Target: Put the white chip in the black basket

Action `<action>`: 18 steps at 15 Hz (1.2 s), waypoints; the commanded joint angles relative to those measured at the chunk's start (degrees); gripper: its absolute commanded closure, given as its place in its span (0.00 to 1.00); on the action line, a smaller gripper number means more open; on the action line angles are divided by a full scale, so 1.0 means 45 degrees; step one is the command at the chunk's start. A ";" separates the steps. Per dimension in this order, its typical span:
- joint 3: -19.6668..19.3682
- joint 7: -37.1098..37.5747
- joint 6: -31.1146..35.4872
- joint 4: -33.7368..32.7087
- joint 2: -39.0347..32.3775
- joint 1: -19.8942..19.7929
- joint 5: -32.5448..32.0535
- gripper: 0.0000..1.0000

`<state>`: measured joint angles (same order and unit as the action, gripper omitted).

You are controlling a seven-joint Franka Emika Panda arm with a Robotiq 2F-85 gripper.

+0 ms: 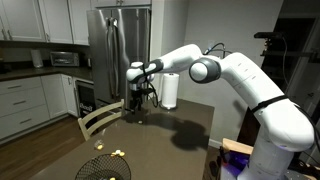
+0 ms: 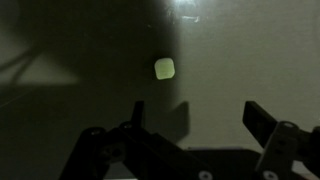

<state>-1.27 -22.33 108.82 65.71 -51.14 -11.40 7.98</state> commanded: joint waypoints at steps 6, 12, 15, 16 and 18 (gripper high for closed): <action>0.0106 0.1263 -0.1854 -0.2441 -0.1935 -0.0425 -0.0136 0.00; 0.0103 0.1431 -0.1700 -0.3049 -0.2603 -0.0420 -0.0207 0.00; 0.0101 0.1511 -0.1805 -0.3306 -0.2861 -0.0427 -0.0218 0.00; 0.0097 0.1528 -0.1805 -0.3370 -0.2926 -0.0425 -0.0224 0.00; 0.0098 0.1556 -0.1832 -0.3468 -0.3037 -0.0430 -0.0231 0.15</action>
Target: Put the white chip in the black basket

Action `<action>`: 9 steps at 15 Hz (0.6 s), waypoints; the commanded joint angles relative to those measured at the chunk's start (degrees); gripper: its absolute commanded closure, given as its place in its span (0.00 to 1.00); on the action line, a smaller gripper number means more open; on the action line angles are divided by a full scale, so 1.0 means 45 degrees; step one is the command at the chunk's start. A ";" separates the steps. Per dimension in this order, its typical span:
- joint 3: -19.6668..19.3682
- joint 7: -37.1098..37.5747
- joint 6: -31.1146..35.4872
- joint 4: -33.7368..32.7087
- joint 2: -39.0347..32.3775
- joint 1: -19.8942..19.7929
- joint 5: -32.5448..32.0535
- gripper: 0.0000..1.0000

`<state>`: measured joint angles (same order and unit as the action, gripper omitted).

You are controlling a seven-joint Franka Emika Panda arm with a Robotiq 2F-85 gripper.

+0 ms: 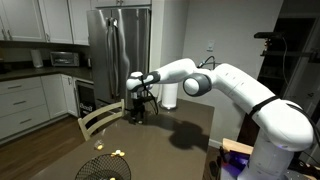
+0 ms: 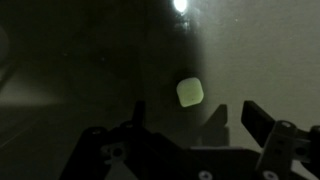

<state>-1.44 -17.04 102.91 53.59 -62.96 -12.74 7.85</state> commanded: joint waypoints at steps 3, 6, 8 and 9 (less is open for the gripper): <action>0.0143 0.0443 -0.0573 -0.0874 -0.0504 -0.0132 -0.0199 0.39; -0.0100 0.0553 -0.0624 -0.0816 -0.0404 0.0020 -0.0057 0.58; -0.0173 0.0712 -0.0808 -0.0850 -0.0387 0.0071 -0.0096 0.72; -0.0198 0.0808 -0.0891 -0.0869 -0.0388 0.0083 -0.0107 0.77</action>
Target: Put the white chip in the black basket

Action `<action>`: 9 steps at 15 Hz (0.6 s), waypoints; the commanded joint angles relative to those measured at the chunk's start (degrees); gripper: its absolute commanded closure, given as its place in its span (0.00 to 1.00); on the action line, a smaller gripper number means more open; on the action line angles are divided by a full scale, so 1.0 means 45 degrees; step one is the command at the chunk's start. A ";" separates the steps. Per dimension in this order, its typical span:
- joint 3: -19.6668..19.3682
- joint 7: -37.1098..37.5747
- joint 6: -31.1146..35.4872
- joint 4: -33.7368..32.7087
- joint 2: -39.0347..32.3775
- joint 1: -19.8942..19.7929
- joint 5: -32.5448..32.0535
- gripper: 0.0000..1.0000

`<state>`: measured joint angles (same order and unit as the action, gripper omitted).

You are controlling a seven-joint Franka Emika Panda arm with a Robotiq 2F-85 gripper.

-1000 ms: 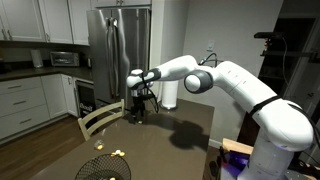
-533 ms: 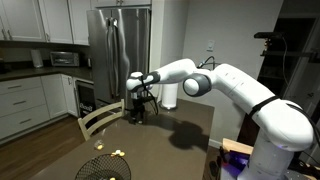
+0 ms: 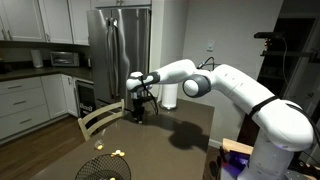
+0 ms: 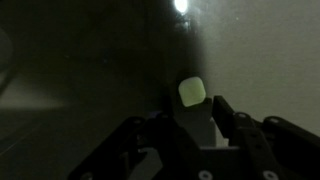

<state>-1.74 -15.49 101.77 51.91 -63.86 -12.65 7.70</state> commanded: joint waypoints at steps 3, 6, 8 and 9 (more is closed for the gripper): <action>-0.0230 0.0726 -0.0963 -0.0559 -0.0221 0.0114 -0.0130 0.52; -0.0325 0.1069 -0.1408 -0.0595 -0.0228 0.0153 -0.0284 0.42; -0.0379 0.1166 -0.1605 -0.0616 -0.0229 0.0155 -0.0285 0.29; -0.0394 0.1194 -0.1698 -0.0627 -0.0233 0.0152 -0.0281 0.74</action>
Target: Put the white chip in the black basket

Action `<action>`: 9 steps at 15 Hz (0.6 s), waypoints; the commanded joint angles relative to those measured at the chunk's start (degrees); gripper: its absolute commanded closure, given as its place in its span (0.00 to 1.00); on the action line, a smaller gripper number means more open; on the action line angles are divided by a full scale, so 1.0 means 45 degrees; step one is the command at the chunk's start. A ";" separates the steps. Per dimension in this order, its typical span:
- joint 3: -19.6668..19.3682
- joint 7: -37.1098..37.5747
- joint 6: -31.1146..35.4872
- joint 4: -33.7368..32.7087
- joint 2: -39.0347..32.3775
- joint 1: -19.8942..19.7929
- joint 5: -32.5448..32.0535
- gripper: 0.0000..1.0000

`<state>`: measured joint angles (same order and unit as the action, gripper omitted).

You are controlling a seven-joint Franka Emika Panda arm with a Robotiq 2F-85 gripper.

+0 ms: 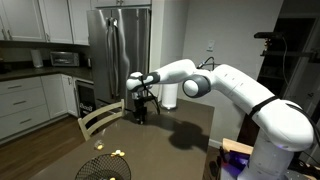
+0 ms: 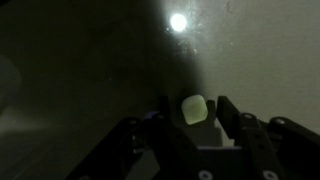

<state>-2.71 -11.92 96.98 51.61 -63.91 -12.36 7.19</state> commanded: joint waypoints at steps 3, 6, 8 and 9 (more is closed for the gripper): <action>-0.0226 0.0368 -0.0788 -0.0627 -0.0264 0.0080 -0.0147 0.77; -0.0222 0.0313 -0.0779 -0.0654 -0.0268 0.0082 -0.0134 0.96; -0.0252 0.0341 -0.0782 -0.0717 -0.0289 0.0121 -0.0178 0.97; -0.0254 0.0334 -0.0812 -0.0747 -0.0291 0.0131 -0.0184 0.97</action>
<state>-3.21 -11.75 95.57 51.15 -63.91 -12.30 7.19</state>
